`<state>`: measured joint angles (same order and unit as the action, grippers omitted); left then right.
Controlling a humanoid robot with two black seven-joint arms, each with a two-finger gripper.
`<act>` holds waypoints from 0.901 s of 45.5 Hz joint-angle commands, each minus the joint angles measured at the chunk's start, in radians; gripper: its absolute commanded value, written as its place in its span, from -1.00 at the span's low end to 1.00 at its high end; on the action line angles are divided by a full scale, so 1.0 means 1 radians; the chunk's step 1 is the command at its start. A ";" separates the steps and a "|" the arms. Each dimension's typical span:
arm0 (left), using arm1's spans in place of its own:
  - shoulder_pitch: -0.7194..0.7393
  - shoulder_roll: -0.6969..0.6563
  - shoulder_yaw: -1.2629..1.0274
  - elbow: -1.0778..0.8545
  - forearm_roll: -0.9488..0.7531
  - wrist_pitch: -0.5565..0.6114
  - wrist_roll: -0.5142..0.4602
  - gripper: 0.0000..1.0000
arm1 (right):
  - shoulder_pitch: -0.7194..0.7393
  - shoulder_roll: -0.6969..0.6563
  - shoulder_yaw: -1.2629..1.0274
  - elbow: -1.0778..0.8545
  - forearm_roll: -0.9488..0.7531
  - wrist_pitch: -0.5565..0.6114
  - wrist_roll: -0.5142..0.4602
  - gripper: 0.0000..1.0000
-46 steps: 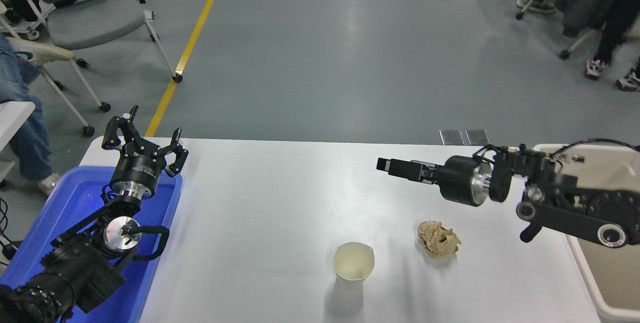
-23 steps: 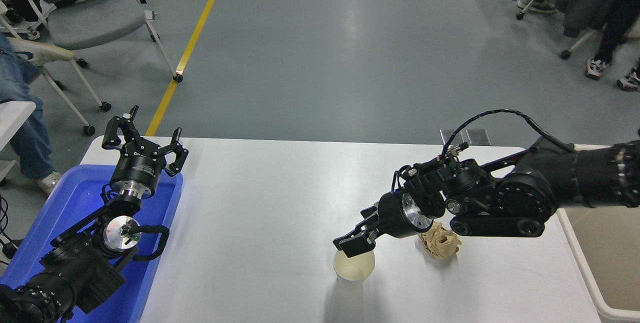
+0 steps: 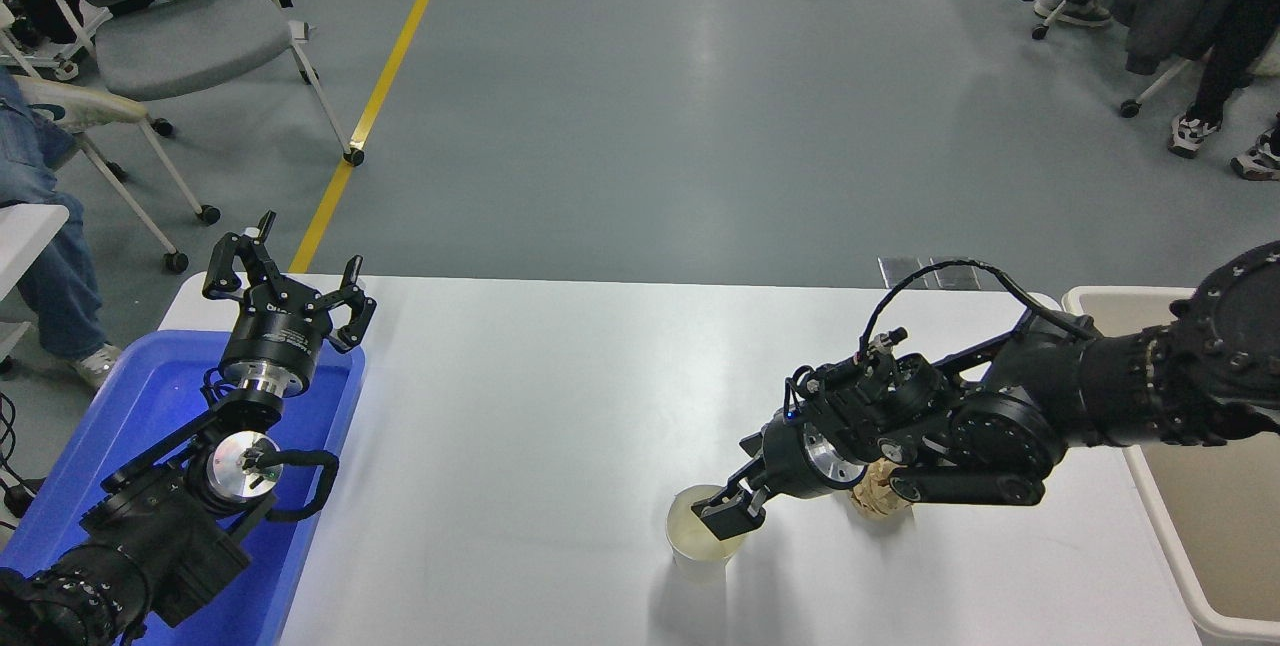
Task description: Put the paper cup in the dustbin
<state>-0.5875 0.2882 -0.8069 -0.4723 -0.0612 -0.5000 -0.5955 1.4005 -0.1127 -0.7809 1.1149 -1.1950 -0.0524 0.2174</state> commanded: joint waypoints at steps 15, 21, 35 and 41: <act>0.000 0.000 0.000 0.000 0.000 0.000 0.000 1.00 | 0.009 0.015 -0.081 -0.012 -0.054 -0.029 0.172 -0.53; 0.000 0.000 0.000 0.000 0.000 0.000 0.000 1.00 | 0.012 0.013 -0.084 -0.015 -0.083 -0.049 0.172 -1.00; 0.000 0.000 0.000 0.001 0.000 0.000 0.000 1.00 | 0.029 0.008 -0.087 -0.013 -0.084 -0.063 0.172 -1.00; 0.000 0.000 0.000 0.000 0.001 0.000 -0.001 1.00 | 0.034 0.008 -0.086 -0.013 -0.083 -0.063 0.174 -1.00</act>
<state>-0.5875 0.2879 -0.8069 -0.4724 -0.0612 -0.5001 -0.5950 1.4248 -0.1033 -0.8636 1.1018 -1.2729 -0.1099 0.3846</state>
